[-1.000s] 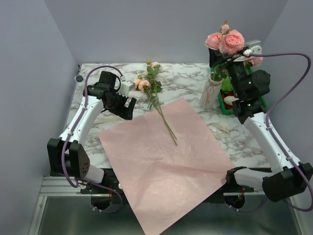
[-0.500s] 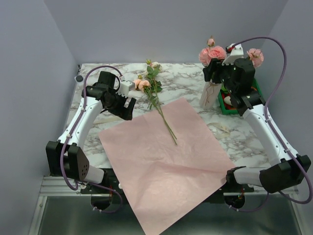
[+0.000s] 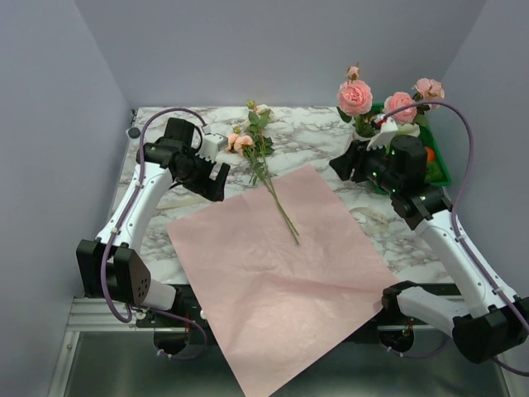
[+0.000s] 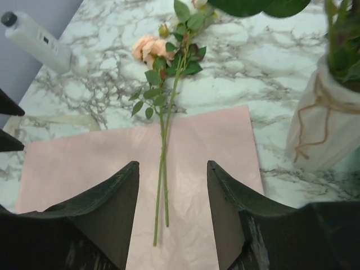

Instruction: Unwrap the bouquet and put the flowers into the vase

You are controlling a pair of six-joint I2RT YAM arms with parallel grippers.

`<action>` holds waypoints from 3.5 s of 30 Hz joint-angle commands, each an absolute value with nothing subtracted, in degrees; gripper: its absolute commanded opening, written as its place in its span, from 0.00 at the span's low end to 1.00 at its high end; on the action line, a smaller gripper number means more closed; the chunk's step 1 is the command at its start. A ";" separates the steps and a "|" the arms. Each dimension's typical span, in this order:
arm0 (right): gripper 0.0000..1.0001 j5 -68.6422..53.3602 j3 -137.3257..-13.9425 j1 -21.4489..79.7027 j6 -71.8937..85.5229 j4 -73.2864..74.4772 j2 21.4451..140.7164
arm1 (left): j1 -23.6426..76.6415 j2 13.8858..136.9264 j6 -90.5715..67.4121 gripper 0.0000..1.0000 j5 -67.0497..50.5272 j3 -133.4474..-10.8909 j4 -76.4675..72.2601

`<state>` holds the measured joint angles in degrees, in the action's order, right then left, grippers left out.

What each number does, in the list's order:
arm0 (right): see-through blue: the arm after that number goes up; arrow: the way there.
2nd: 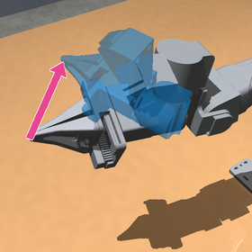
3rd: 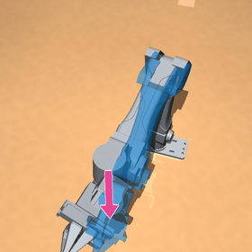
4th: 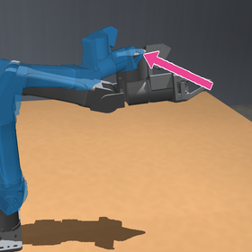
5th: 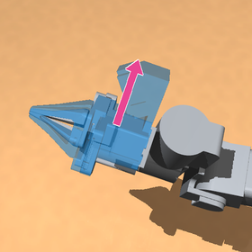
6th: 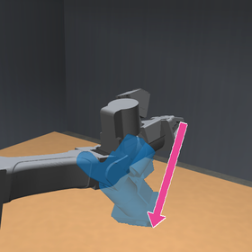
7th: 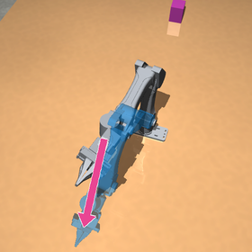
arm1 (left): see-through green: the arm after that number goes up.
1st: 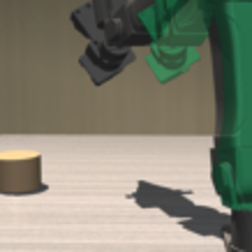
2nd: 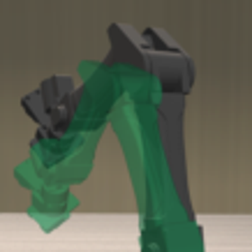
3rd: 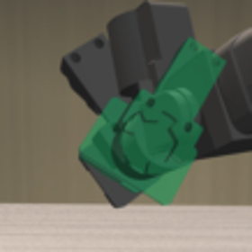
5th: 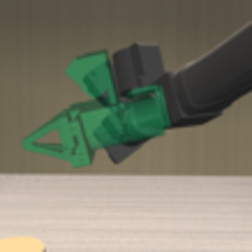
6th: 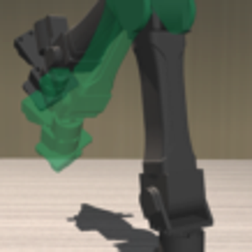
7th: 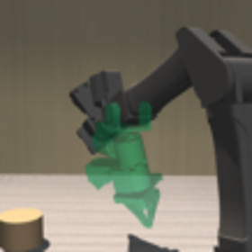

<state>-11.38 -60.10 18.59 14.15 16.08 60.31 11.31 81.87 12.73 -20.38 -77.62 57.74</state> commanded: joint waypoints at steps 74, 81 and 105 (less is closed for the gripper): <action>0.28 0.62 -129.46 35.68 12.13 43.77 145.55 | 8.88 82.36 15.29 0.99 -20.04 -78.58 61.17; 0.05 1.32 -128.86 36.82 12.74 44.66 145.20 | 8.53 81.39 14.85 0.99 -20.74 -78.40 61.17; 0.01 5.71 -111.54 46.39 -2.62 18.30 95.91 | 8.44 79.54 12.83 0.99 -21.71 -84.90 64.69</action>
<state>5.10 -110.63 43.16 4.51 24.45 103.07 8.73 79.53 14.31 -19.81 -82.26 63.66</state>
